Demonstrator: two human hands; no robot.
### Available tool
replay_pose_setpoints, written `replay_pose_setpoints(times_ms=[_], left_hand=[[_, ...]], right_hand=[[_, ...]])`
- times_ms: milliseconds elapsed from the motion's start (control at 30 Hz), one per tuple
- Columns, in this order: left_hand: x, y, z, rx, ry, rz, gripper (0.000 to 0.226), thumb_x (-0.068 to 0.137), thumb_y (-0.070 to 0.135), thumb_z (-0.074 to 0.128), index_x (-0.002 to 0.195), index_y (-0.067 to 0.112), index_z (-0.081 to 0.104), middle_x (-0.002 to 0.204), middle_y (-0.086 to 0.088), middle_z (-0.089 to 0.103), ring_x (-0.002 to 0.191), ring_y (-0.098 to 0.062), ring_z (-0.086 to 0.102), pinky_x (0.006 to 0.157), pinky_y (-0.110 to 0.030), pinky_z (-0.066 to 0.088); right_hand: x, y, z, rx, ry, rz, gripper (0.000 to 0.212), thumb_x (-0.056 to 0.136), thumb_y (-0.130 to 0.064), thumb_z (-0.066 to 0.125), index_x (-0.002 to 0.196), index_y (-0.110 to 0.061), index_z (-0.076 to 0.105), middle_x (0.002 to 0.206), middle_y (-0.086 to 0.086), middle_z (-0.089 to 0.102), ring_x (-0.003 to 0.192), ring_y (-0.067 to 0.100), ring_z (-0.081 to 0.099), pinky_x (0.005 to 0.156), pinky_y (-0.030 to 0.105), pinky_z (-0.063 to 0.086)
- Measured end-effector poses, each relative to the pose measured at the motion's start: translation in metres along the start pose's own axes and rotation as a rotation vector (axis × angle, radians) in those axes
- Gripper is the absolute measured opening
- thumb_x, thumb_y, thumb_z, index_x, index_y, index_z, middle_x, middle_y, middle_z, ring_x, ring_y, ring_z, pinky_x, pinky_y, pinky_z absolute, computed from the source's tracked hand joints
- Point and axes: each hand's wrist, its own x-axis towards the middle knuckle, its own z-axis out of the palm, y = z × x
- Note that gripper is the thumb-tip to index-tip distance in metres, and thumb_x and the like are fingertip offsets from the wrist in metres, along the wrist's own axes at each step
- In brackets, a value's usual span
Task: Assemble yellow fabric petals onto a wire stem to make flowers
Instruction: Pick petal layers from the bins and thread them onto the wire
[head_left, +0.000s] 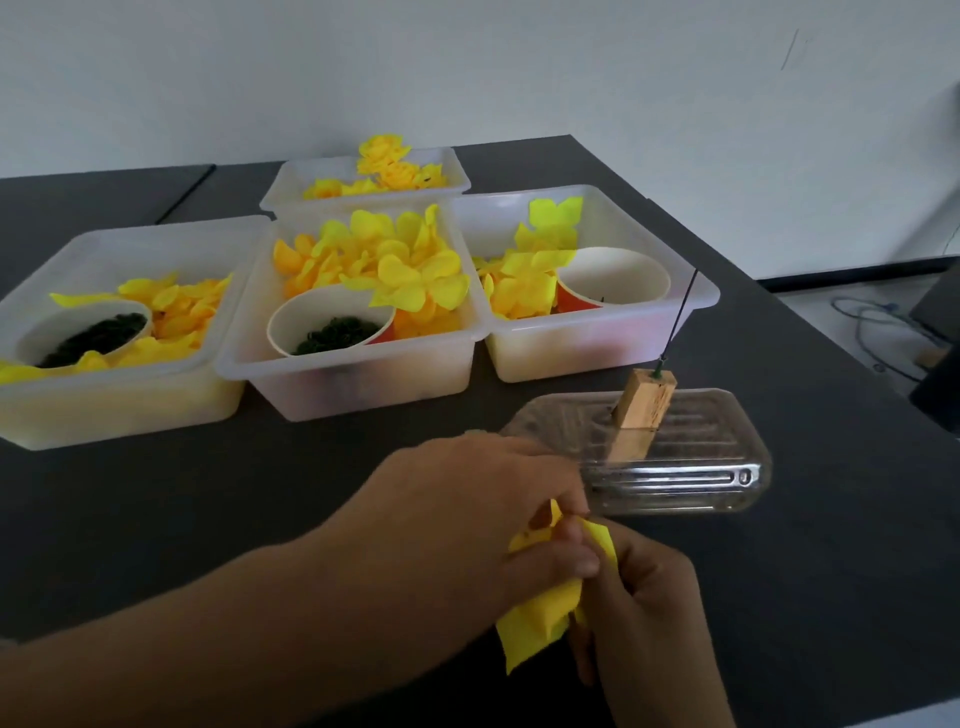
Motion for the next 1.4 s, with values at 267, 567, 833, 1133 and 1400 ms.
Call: replay_pose_setpoints(times_ms=[267, 567, 833, 1133, 1400], left_hand=[[0.002, -0.004, 0.0, -0.285, -0.044, -0.214, 0.012, 0.085, 0.045, 0.065, 0.082, 0.052, 0.056, 0.093, 0.029, 0.06, 0.089, 0.015, 0.054, 0.069, -0.013, 0.047], [0.045, -0.048, -0.037, -0.424, 0.449, -0.249, 0.004, 0.087, 0.016, 0.068, 0.089, 0.013, 0.07, 0.087, -0.005, 0.074, 0.073, -0.011, 0.067, 0.073, -0.029, 0.053], [0.129, -0.089, -0.069, -0.065, 0.886, -0.153, 0.008, 0.088, 0.023, 0.067, 0.087, 0.021, 0.059, 0.08, 0.011, 0.061, 0.068, -0.004, 0.056, 0.069, -0.025, 0.045], [0.175, -0.114, -0.043, 0.515, 0.106, -0.345, 0.038, 0.102, 0.024, 0.038, 0.138, 0.03, 0.05, 0.135, -0.001, 0.056, 0.134, -0.025, 0.04, 0.116, -0.057, 0.005], [0.103, -0.078, -0.049, 0.28, 0.475, -0.097, 0.033, 0.097, 0.014, 0.047, 0.124, 0.026, 0.063, 0.115, 0.005, 0.068, 0.116, -0.022, 0.054, 0.109, -0.048, 0.03]], right_hand=[[-0.005, 0.007, 0.007, 0.02, 0.035, -0.149, 0.065, 0.058, -0.084, 0.06, 0.052, -0.02, 0.066, 0.043, 0.001, 0.049, 0.04, 0.003, 0.043, 0.041, 0.015, 0.033], [-0.01, 0.016, -0.024, 0.041, 0.216, -0.013, 0.044, 0.068, -0.036, 0.06, 0.048, 0.002, 0.053, 0.047, 0.013, 0.044, 0.044, 0.015, 0.043, 0.043, 0.021, 0.036], [-0.008, 0.015, -0.035, 0.102, 0.039, 0.221, 0.023, 0.086, -0.011, 0.051, 0.081, -0.006, 0.072, 0.063, 0.013, 0.065, 0.058, 0.02, 0.059, 0.06, 0.031, 0.045], [0.0, 0.012, -0.04, 0.266, -0.077, 0.418, 0.024, 0.071, -0.001, 0.073, 0.093, -0.01, 0.077, 0.069, 0.02, 0.062, 0.064, 0.032, 0.054, 0.063, 0.046, 0.045], [0.005, 0.02, -0.044, 0.2, -0.201, 0.339, 0.022, 0.068, -0.016, 0.065, 0.084, -0.007, 0.077, 0.059, 0.025, 0.057, 0.05, 0.025, 0.057, 0.052, 0.026, 0.047]])
